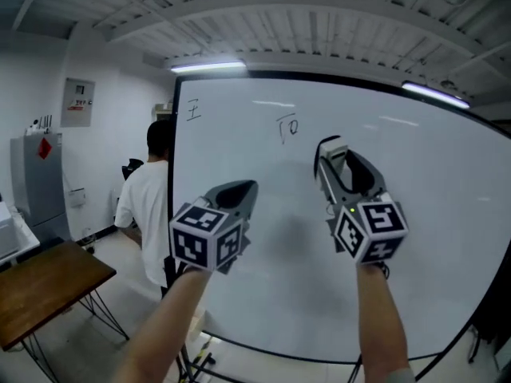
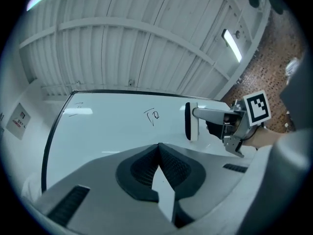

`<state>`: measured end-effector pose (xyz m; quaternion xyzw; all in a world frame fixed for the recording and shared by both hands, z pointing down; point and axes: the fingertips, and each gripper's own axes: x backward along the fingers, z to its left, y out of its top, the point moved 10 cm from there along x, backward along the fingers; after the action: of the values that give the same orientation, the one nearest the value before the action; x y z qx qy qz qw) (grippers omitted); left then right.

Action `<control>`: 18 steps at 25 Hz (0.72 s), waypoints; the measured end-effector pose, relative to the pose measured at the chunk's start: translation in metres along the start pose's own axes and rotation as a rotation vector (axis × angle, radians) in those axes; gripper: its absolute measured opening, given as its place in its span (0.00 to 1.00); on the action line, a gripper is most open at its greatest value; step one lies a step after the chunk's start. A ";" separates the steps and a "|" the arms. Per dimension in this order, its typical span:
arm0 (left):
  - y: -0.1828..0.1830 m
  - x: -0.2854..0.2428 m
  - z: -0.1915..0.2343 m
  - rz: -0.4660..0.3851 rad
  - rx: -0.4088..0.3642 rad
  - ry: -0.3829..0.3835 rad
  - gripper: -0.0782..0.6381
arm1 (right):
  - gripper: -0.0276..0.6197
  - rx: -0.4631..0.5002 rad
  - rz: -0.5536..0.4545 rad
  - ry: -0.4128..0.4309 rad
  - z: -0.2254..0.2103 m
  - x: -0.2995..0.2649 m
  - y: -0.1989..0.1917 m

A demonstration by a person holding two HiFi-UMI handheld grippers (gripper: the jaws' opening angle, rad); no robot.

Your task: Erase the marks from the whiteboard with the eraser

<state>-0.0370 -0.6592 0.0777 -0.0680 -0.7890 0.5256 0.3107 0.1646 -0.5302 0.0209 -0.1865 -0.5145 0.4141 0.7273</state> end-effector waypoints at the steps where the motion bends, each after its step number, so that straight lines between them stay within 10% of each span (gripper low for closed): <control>1: 0.002 -0.004 0.006 -0.008 0.000 -0.016 0.11 | 0.39 0.021 0.002 -0.023 0.001 -0.009 0.003; 18: 0.016 -0.022 0.057 -0.059 0.016 -0.142 0.11 | 0.39 0.182 0.036 -0.216 0.020 -0.088 0.031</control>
<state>-0.0551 -0.7068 0.0405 -0.0047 -0.8065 0.5260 0.2701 0.1222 -0.5850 -0.0447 -0.0834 -0.5469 0.4898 0.6739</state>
